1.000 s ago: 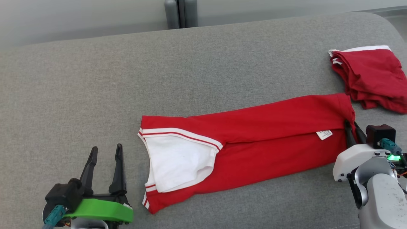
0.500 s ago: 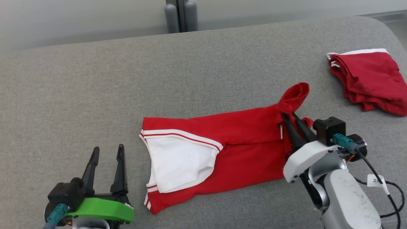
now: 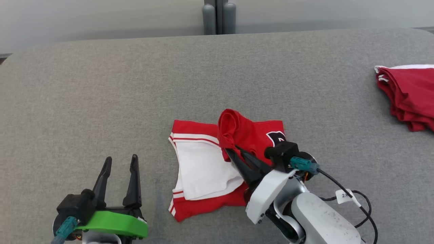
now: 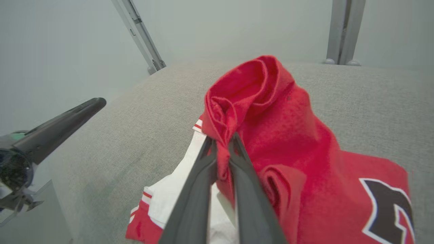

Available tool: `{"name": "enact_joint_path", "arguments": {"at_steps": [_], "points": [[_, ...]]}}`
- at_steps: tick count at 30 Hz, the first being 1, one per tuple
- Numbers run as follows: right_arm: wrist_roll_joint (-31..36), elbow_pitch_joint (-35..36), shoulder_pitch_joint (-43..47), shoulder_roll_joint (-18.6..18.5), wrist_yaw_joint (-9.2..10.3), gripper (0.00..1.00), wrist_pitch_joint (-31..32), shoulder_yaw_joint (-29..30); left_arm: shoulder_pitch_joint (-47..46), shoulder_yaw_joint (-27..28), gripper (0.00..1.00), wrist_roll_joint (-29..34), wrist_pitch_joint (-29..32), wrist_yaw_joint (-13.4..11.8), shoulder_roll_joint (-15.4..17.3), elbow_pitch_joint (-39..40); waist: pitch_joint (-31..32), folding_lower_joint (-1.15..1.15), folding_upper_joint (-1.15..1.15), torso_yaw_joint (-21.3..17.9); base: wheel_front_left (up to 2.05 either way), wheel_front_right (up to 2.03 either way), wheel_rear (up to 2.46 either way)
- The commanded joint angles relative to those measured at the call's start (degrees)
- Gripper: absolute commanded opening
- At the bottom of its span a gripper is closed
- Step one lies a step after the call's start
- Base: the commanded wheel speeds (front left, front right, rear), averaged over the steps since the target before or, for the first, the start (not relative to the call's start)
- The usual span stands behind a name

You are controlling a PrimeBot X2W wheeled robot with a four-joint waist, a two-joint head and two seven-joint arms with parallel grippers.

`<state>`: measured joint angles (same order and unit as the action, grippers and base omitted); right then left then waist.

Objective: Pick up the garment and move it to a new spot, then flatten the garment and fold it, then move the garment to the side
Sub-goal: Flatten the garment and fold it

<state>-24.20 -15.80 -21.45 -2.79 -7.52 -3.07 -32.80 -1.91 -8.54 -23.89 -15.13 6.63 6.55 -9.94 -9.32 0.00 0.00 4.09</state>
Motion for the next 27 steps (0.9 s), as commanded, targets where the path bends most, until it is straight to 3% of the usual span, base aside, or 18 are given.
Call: {"name": "enact_joint_path", "arguments": {"at_steps": [1, 23, 24, 25, 26, 27], "points": [[-1.14, -0.81, -0.89, -0.22, 0.08, 0.00, -0.62, -1.10, -1.12, -0.03, 1.00, 0.52, 0.02, 0.39, -0.04, -0.20, 0.15, 0.00, 0.00, 1.19, 0.00, 0.00, 0.00], [-10.64, -15.96, -12.33, -0.23, 0.08, 0.00, -4.22, -12.12, -2.24, -2.66, 1.00, 0.02, 0.02, 0.88, -1.22, -2.46, 0.11, 0.00, 0.00, 8.12, 0.00, 0.00, 0.00], [-11.00, -16.47, -12.71, -0.21, 0.08, 0.32, -4.37, -12.60, -2.19, -2.71, 1.00, 0.01, 0.02, 0.86, -1.27, -2.55, 0.17, 0.00, 0.00, 8.29, 0.00, 0.00, 0.00], [-11.27, -16.76, -13.00, -0.21, 0.08, 0.47, -4.62, -13.00, -2.16, -2.77, 1.00, 0.00, 0.02, 0.84, -1.30, -2.61, 0.21, 0.00, 0.00, 8.41, 0.00, 0.00, 0.00], [-11.57, -17.00, -13.39, -0.21, 0.08, 1.00, -4.92, -13.32, -2.06, -2.82, 1.00, 0.00, 0.02, 0.85, -1.33, -2.65, 0.27, 0.00, 0.00, 8.49, 0.00, 0.00, 0.00], [-11.77, -17.26, -13.54, -0.25, 0.08, 1.00, -5.10, -13.57, -1.95, -2.82, 1.00, 0.00, 0.02, 0.85, -1.37, -2.67, 0.34, 0.00, 0.00, 8.49, 0.00, 0.00, 0.00]]}}
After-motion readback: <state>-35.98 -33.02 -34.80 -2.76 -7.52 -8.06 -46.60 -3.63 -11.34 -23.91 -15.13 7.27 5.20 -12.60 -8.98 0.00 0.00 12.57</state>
